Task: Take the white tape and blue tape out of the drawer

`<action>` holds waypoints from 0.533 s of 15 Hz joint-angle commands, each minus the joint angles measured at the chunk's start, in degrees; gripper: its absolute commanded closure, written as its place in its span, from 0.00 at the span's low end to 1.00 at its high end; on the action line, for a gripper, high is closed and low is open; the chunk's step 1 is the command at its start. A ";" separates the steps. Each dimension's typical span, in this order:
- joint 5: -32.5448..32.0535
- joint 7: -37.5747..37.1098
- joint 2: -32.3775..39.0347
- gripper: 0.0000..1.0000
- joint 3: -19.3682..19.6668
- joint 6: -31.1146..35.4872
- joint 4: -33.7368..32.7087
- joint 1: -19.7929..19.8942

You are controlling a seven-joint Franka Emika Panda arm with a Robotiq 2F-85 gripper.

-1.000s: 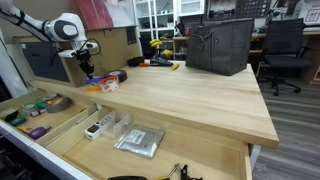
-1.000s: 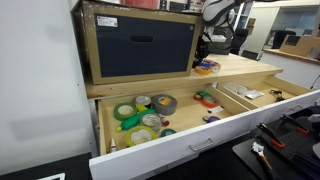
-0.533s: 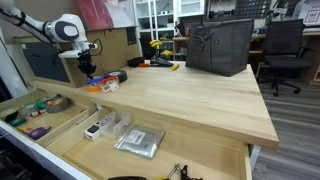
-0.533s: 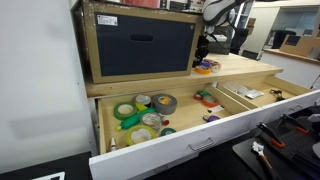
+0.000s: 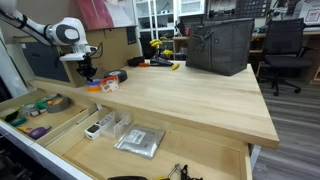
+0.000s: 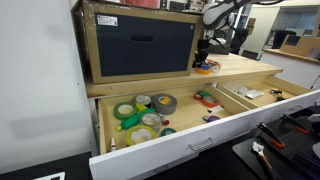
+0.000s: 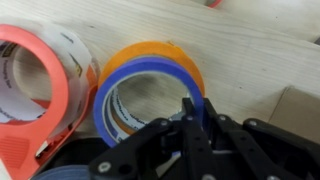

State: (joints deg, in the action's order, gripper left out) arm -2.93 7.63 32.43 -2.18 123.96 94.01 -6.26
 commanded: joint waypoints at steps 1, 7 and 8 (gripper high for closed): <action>-1.52 1.80 0.29 0.97 -0.99 1.23 0.36 0.60; -1.27 1.96 -0.10 0.97 -1.28 2.80 1.69 0.63; -1.14 2.02 -0.44 0.97 -1.47 3.49 2.32 0.62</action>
State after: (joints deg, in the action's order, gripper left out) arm -3.46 8.78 32.77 -2.39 124.43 94.10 -6.09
